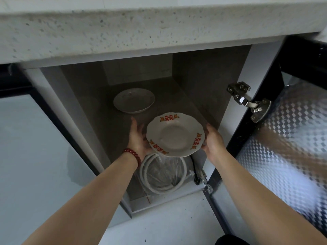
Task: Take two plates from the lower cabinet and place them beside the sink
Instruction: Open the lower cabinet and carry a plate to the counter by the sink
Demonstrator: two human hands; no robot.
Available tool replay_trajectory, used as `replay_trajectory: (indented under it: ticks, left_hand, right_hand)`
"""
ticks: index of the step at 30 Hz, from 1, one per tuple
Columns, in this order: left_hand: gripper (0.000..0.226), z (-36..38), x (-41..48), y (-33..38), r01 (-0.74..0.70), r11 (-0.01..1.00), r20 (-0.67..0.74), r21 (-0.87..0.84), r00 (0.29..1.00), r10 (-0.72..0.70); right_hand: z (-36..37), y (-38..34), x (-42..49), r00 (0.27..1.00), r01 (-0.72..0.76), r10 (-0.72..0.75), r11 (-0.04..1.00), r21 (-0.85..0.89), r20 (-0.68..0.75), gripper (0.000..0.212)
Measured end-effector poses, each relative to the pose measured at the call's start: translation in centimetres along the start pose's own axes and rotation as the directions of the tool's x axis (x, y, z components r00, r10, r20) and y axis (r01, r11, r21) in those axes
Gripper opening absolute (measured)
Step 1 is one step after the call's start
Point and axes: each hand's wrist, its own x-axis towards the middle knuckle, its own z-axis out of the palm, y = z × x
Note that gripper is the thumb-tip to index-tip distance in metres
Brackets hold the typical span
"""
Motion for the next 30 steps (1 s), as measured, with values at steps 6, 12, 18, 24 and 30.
replay_trajectory:
  ticks: [6, 12, 18, 24, 30]
  left_hand:
    - [0.079, 0.5, -1.4, 0.1, 0.020, 1.000, 0.004, 0.009, 1.000, -0.020]
    - [0.077, 1.7, -5.7, 2.3, 0.093, 0.996, -0.024, 0.007, 0.995, -0.093]
    - [0.081, 3.6, -12.5, 5.0, 0.158, 0.985, -0.108, 0.074, 0.983, -0.150]
    - [0.085, 6.2, -20.4, 7.9, 0.262, 0.957, -0.171, 0.122, 0.956, -0.240]
    - [0.076, 9.0, -27.8, 10.9, 0.312, 0.938, -0.223, 0.148, 0.935, -0.276]
  right_hand:
    - [-0.2, -0.5, -1.6, 0.998, -0.024, 0.022, 0.999, -0.031, -0.052, 0.047]
    - [-0.2, -3.9, -6.4, 0.989, -0.134, 0.131, 0.990, -0.040, -0.074, 0.027]
    - [-0.3, -9.5, -13.4, 0.976, -0.197, 0.193, 0.979, -0.041, -0.100, 0.033]
    - [-1.2, -15.3, -20.9, 0.956, -0.277, 0.270, 0.959, -0.052, -0.113, 0.042]
    - [-1.9, -20.2, -27.2, 0.920, -0.358, 0.342, 0.932, -0.056, -0.193, 0.056]
